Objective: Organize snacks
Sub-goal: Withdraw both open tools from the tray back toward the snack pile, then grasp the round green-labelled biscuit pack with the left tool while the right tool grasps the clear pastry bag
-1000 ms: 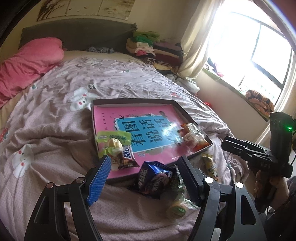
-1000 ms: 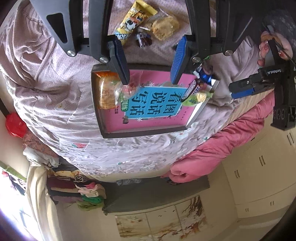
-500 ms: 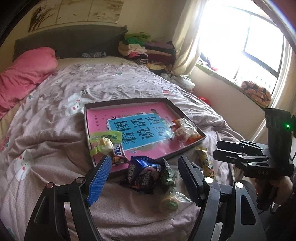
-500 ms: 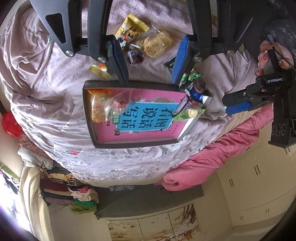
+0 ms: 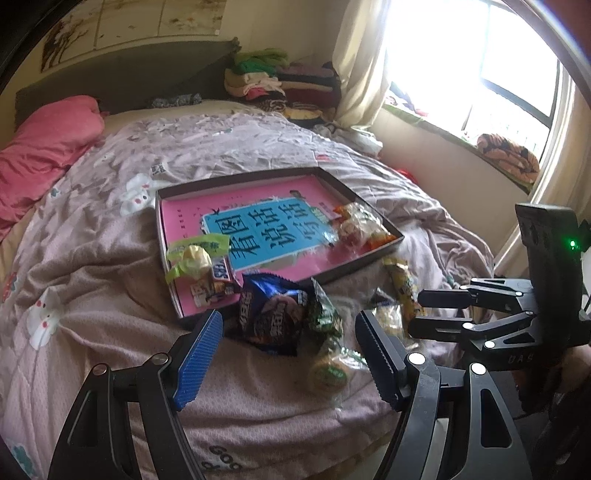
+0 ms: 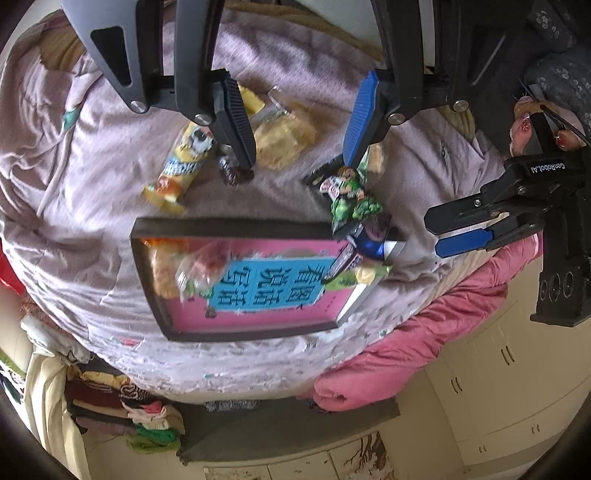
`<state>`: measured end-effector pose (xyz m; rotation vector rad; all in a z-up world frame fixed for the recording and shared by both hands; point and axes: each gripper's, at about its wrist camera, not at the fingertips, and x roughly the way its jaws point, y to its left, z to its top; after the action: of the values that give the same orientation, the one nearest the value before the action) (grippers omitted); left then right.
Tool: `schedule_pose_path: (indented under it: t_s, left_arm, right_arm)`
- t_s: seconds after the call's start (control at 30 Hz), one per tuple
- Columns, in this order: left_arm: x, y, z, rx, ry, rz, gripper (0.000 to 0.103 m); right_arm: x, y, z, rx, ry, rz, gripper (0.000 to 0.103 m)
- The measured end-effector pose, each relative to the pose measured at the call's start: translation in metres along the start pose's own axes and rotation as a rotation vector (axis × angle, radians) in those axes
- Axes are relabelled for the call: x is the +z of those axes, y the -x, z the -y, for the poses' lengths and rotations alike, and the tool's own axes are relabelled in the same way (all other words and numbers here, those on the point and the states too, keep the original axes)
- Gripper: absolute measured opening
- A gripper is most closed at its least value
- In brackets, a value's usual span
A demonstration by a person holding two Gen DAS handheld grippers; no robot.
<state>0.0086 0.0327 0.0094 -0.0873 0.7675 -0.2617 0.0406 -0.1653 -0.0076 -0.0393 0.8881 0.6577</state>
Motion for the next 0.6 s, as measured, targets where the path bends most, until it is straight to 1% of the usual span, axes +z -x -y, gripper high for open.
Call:
schedule_pose_path:
  t_s: [0.3, 0.6]
  left_arm:
    - [-0.013, -0.016, 0.01, 0.012, -0.058, -0.091, 0.076]
    - [-0.022, -0.029, 0.016, -0.049, -0.069, -0.145, 0.076]
  right_arm:
    - [-0.007, -0.01, 0.003, 0.0, -0.031, -0.065, 0.049]
    - [-0.011, -0.018, 0.006, 0.004, -0.064, -0.108, 0.049]
